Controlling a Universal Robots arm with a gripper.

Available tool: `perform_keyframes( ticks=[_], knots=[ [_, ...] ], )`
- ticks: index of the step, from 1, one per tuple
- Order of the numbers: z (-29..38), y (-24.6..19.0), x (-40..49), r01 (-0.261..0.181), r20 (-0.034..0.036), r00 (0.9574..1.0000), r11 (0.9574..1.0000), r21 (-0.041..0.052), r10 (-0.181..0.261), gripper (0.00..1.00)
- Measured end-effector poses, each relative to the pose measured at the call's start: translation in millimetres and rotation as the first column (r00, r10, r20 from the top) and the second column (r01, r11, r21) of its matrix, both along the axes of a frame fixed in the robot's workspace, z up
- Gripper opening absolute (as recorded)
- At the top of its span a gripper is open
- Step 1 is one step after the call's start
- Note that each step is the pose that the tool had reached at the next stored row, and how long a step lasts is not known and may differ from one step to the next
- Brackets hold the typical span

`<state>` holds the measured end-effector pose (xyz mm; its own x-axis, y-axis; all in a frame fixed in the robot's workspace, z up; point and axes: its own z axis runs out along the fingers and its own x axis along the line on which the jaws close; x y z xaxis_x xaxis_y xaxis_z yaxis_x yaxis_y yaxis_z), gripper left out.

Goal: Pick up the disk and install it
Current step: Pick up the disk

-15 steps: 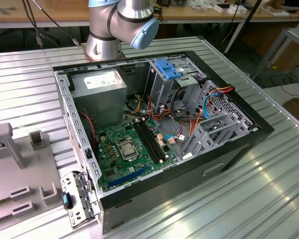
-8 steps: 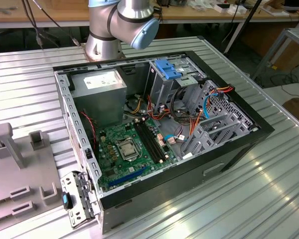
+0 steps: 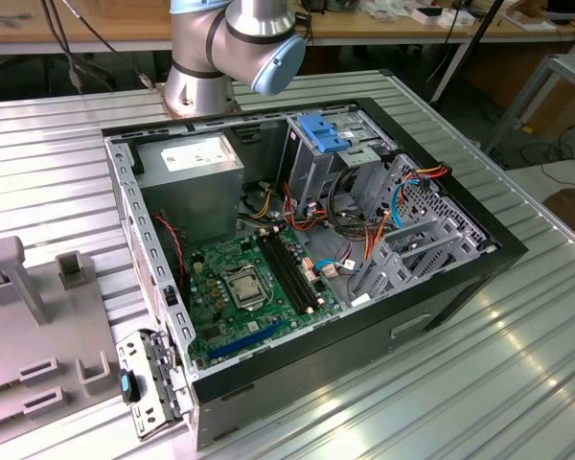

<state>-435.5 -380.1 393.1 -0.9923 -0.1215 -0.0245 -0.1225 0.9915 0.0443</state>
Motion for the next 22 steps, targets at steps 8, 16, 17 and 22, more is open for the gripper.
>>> perform_keyframes(
  ticks=[8, 16, 17, 22],
  knots=[
    [0.0, 0.0, -1.5, -0.099, -0.0001, 0.9951, 0.9951, -0.0001, 0.099, 0.11],
    [0.1, 0.0, -2.1, -0.241, -0.0003, 0.9705, 0.9705, -0.0008, 0.241, 0.11],
    [0.1, 0.0, -2.1, -0.255, -0.0003, 0.9668, 0.9668, -0.0008, 0.255, 0.11],
    [0.0, 0.0, -2.4, -0.335, -0.0002, 0.9423, 0.9423, -0.0010, 0.335, 0.11]
  ],
)
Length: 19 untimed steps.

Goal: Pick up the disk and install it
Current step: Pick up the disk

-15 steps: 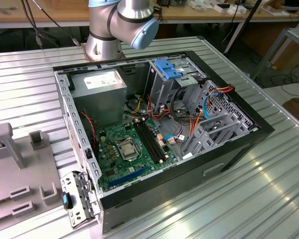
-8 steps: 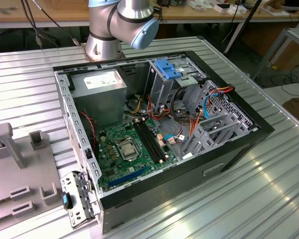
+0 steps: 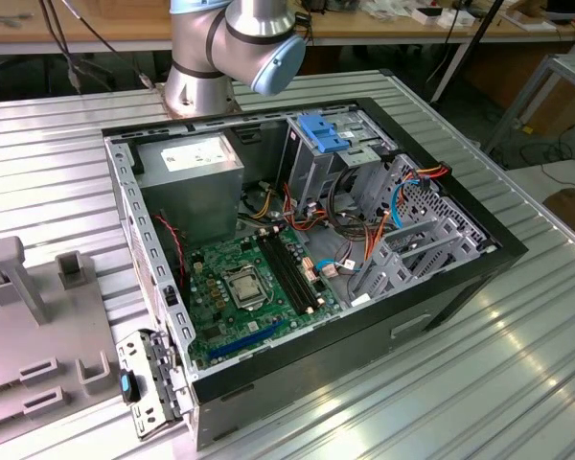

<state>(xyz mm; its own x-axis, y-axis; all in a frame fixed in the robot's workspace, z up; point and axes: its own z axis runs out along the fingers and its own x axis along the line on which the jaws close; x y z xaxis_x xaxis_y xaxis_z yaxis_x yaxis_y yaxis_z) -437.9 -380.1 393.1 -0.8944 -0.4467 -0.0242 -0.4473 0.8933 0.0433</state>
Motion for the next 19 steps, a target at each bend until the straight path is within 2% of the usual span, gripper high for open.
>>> perform_keyframes(
  ticks=[4, 9, 11, 15, 19],
  knots=[
    [0.0, 0.0, -0.3, -0.054, -0.0001, 0.9985, 0.9985, -0.0001, 0.054, 0.11],
    [0.0, 0.0, -0.8, -0.122, 0.0001, 0.9925, 0.9925, -0.0004, 0.122, 0.11],
    [0.0, 0.0, -1.3, -0.172, -0.0002, 0.9852, 0.9852, -0.0011, 0.172, 0.11],
    [0.1, 0.0, -1.9, -0.224, -0.0004, 0.9745, 0.9745, -0.0017, 0.224, 0.11],
    [0.0, 0.0, -2.6, -0.281, -0.0003, 0.9597, 0.9597, -0.0023, 0.281, 0.11]
  ],
)
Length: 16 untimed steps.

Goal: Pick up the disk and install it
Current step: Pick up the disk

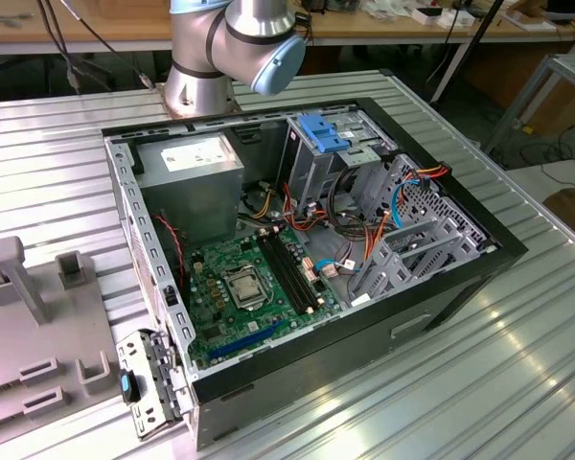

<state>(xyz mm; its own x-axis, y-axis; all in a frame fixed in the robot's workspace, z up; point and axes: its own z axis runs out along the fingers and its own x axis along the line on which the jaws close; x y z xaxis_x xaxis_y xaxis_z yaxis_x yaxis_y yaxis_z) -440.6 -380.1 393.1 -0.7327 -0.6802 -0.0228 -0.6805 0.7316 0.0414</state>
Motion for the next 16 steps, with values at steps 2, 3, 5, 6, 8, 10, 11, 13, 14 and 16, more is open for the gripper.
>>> perform_keyframes(
  ticks=[2, 3, 5, 6, 8, 10, 11, 13, 14, 16],
  knots=[
    [0.1, 0.0, -0.3, -0.028, -0.0002, 0.9996, 0.9996, -0.0009, 0.028, 0.11],
    [0.1, 0.0, -0.6, -0.050, -0.0002, 0.9988, 0.9988, -0.0017, 0.050, 0.11],
    [0.1, 0.0, -0.9, -0.077, -0.0003, 0.9970, 0.9970, -0.0025, 0.077, 0.11],
    [0.0, 0.0, -1.3, -0.100, -0.0002, 0.9950, 0.9950, -0.0033, 0.100, 0.11],
    [0.0, 0.0, -1.7, -0.123, -0.0002, 0.9924, 0.9924, -0.0043, 0.123, 0.11],
    [0.1, 0.0, -2.3, -0.153, -0.0005, 0.9883, 0.9883, -0.0055, 0.153, 0.11],
    [0.0, 0.0, -2.5, -0.165, -0.0006, 0.9864, 0.9863, -0.0059, 0.165, 0.11],
    [0.1, 0.0, -3.1, -0.197, -0.0009, 0.9805, 0.9804, -0.0073, 0.197, 0.11],
    [0.1, 0.0, -3.3, -0.209, -0.0010, 0.9779, 0.9779, -0.0077, 0.209, 0.11],
    [0.1, 0.0, -3.7, -0.237, -0.0013, 0.9715, 0.9714, -0.0088, 0.237, 0.11]
  ],
)
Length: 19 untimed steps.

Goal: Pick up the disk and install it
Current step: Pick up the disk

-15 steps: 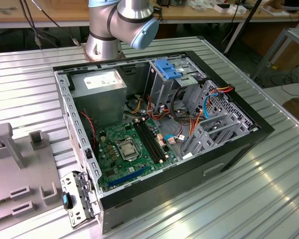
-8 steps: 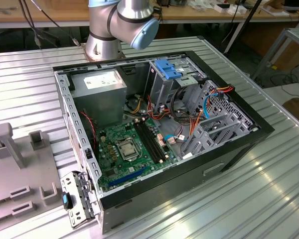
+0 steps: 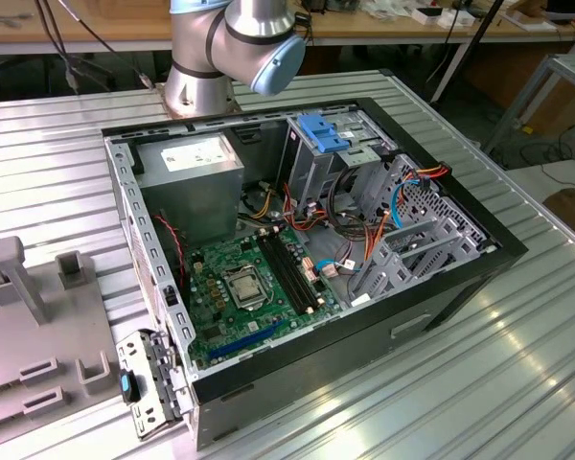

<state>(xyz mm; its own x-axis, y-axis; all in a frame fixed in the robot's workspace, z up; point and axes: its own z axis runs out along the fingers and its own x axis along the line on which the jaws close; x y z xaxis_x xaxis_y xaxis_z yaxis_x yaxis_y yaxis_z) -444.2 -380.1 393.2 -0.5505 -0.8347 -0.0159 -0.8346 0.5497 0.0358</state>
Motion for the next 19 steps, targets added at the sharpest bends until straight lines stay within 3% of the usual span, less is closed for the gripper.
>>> perform_keyframes(
  ticks=[4, 7, 10, 12, 14, 15, 17, 18, 19],
  knots=[
    [0.1, 0.0, -0.8, -0.067, -0.0002, 0.9977, 0.9977, -0.0028, 0.067, 0.11],
    [-0.1, 0.0, -1.5, -0.112, 0.0000, 0.9937, 0.9937, -0.0042, 0.112, 0.11],
    [0.0, 0.0, -2.5, -0.157, -0.0002, 0.9876, 0.9876, -0.0048, 0.157, 0.11],
    [-0.1, 0.0, -2.7, -0.194, -0.0002, 0.9810, 0.9810, -0.0048, 0.194, 0.11],
    [-0.1, 0.0, -2.7, -0.233, 0.0006, 0.9724, 0.9724, -0.0051, 0.233, 0.11],
    [-0.1, 0.0, -2.7, -0.264, 0.0013, 0.9646, 0.9646, -0.0053, 0.264, 0.11],
    [-0.2, 0.0, -2.6, -0.303, 0.0019, 0.9531, 0.9531, -0.0054, 0.303, 0.11],
    [-0.4, 0.0, -2.6, -0.341, 0.0022, 0.9400, 0.9400, -0.0055, 0.341, 0.11],
    [-0.5, 0.0, -2.7, -0.358, 0.0023, 0.9337, 0.9337, -0.0055, 0.358, 0.11]
  ],
)
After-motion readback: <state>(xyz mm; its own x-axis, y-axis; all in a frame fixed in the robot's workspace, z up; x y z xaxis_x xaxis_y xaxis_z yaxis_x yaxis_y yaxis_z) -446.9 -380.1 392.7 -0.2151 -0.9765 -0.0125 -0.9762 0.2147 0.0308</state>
